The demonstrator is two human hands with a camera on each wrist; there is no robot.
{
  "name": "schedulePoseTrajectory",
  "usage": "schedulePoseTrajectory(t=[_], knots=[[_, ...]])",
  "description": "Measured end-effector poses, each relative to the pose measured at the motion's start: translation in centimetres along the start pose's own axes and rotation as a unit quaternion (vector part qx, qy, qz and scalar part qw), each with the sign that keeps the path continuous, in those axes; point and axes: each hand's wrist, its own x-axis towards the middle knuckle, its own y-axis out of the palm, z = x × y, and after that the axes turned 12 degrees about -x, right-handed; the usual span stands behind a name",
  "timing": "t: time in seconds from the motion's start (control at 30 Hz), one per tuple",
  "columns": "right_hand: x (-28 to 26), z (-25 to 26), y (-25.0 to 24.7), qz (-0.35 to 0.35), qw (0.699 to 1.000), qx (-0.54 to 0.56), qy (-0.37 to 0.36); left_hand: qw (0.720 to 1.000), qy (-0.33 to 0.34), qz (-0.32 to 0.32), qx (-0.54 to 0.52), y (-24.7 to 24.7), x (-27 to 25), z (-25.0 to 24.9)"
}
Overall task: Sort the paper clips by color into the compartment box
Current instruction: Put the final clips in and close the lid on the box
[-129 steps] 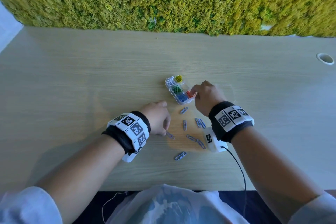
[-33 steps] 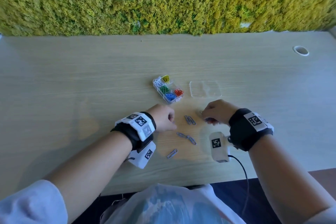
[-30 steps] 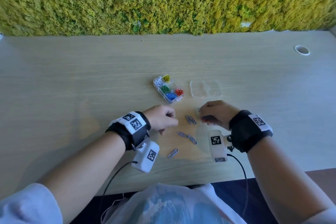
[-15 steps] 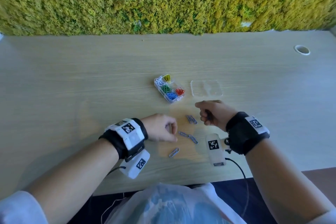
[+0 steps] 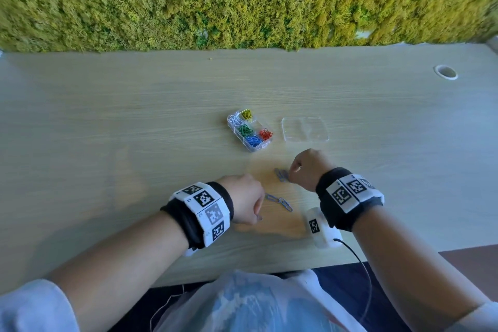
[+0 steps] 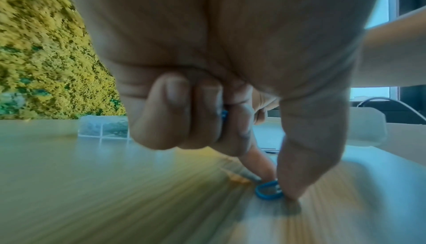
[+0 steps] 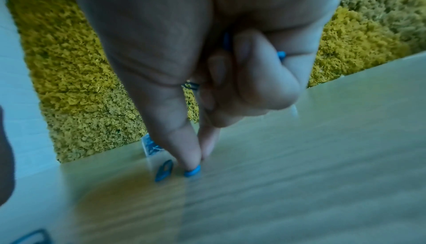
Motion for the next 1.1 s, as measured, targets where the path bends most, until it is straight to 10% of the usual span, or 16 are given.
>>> schedulePoseTrajectory(t=[0.97,1.1], knots=[[-0.2,0.3,0.1,0.051,0.997,-0.054,0.004,0.999,-0.008,-0.022,-0.03,0.1,0.1,1.4],[-0.5,-0.4,-0.3,0.111,0.964,0.237,0.039,0.998,-0.004,-0.002,-0.061,0.3,0.1,1.8]])
